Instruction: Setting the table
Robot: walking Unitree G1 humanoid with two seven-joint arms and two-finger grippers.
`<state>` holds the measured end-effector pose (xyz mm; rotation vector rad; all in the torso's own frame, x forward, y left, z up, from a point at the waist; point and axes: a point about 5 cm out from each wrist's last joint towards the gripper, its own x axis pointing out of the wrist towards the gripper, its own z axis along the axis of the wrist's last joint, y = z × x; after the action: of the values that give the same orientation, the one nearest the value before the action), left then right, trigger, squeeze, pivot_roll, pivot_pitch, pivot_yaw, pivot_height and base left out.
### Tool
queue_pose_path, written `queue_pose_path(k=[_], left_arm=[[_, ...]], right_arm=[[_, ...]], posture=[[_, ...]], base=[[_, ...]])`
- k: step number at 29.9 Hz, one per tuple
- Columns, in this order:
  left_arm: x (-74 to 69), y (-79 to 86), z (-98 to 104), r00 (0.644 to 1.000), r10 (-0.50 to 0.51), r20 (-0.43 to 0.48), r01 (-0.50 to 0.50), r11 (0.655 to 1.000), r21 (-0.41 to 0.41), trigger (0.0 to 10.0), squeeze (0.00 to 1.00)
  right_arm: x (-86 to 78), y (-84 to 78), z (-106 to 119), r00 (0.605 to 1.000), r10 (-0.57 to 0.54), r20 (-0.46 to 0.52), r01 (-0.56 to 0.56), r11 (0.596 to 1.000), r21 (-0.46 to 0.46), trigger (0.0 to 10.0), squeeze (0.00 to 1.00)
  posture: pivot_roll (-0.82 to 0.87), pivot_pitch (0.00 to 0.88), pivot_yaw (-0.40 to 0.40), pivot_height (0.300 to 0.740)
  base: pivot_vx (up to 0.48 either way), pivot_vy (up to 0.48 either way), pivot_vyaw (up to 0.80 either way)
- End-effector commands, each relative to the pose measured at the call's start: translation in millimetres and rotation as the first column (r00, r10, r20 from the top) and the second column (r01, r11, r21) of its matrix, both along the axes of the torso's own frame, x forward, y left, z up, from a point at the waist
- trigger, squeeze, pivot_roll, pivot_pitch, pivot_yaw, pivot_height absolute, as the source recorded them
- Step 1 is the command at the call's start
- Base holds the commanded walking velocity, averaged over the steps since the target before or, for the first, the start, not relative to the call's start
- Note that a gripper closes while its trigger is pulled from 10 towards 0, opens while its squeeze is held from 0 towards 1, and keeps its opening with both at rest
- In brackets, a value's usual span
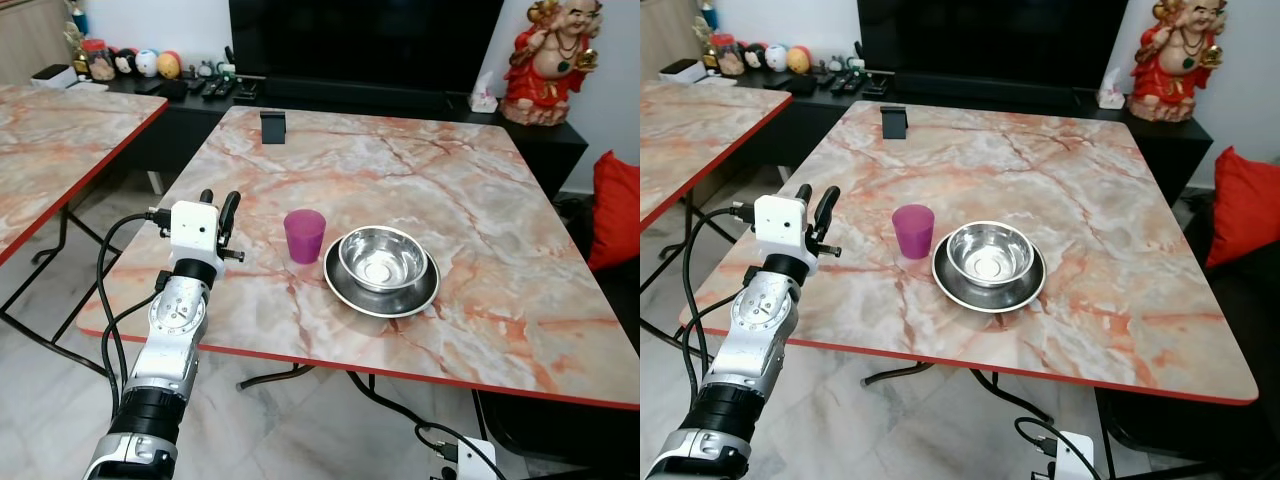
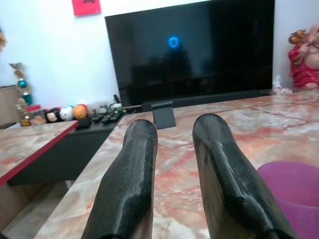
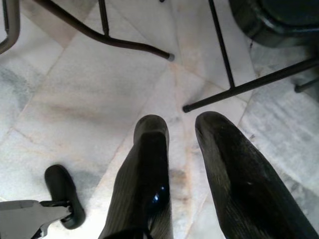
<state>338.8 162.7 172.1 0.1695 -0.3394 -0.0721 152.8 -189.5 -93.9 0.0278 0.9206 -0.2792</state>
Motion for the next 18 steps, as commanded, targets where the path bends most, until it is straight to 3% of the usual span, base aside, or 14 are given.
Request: queue_pose_path(k=[1,18], left_arm=[[1.8,-5.0,4.5,1.000,-0.018,0.005,0.018,1.000,-0.003,10.0,0.00],[2.3,-10.1,3.7,1.000,-0.026,-0.008,0.026,0.999,-0.027,10.0,0.00]], right_arm=[[1.9,-1.2,1.0,1.000,-0.004,0.010,0.004,1.000,0.001,10.0,0.00],[5.5,-2.3,2.5,1.000,0.010,0.016,-0.010,1.000,-0.005,10.0,0.00]], posture=[[0.04,0.000,-0.010,0.731],[0.04,0.000,-0.008,0.731]], base=[[0.000,0.266,0.00],[0.000,0.267,0.00]])
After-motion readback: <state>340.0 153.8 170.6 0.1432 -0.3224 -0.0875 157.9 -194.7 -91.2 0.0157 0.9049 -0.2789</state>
